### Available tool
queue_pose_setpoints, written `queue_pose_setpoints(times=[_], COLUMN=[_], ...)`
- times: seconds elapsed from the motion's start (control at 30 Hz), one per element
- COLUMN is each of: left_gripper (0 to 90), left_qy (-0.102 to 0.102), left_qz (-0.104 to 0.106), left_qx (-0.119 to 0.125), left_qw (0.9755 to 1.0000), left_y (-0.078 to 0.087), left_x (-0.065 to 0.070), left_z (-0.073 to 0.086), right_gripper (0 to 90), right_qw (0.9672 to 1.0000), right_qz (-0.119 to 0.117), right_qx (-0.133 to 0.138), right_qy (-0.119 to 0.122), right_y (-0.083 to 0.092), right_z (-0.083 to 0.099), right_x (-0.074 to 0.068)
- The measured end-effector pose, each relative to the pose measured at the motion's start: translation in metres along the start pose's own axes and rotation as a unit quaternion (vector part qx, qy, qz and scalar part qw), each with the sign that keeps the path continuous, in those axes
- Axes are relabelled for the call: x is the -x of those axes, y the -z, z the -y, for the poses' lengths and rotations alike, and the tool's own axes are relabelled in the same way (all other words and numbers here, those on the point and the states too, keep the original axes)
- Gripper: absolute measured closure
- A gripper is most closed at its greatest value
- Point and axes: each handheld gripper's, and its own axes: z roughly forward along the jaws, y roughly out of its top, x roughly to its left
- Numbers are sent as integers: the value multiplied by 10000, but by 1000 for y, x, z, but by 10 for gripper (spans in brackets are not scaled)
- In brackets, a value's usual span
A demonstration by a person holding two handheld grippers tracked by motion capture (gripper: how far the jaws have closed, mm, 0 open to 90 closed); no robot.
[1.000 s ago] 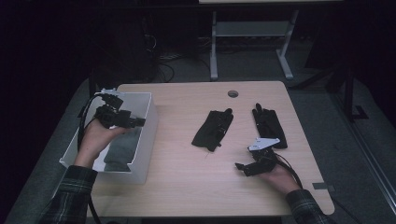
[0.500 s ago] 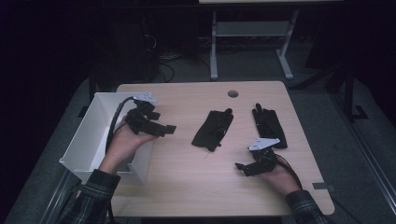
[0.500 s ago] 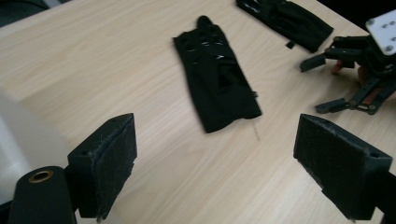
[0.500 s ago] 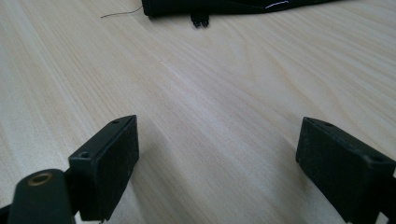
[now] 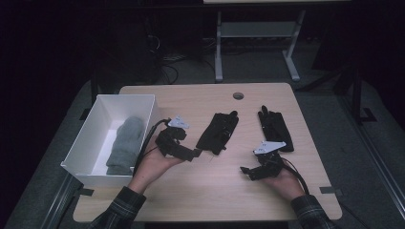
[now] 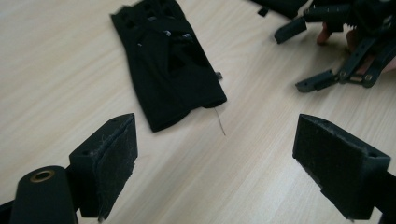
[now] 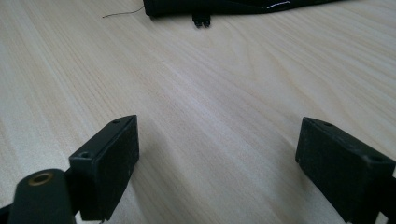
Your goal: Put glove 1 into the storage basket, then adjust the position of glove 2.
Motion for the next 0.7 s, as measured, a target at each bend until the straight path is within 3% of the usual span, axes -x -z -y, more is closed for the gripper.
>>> queue_pose_setpoints(times=[0.17, 0.53, 0.63, 0.7], left_gripper=[134, 133, 133, 133], left_qy=[-92, -44, -57, -91], left_qz=[15, 9, -68, -121], left_qx=[-83, -248, -305, -321], left_qw=[9999, 9997, 9995, 9994], left_y=[-15, -34, -37, -37], left_x=[5, 3, 2, 2], left_z=[17, 52, 62, 68], right_gripper=[133, 134, 158, 221], right_qw=[10000, 10000, 9998, 9996], right_qz=[-4, -26, 8, 117], right_qx=[-3, -25, -140, -173], right_qy=[-5, 31, 112, 202], right_y=[0, 1, 3, 7], right_z=[0, 0, -2, -4], right_x=[0, 1, 2, 4])
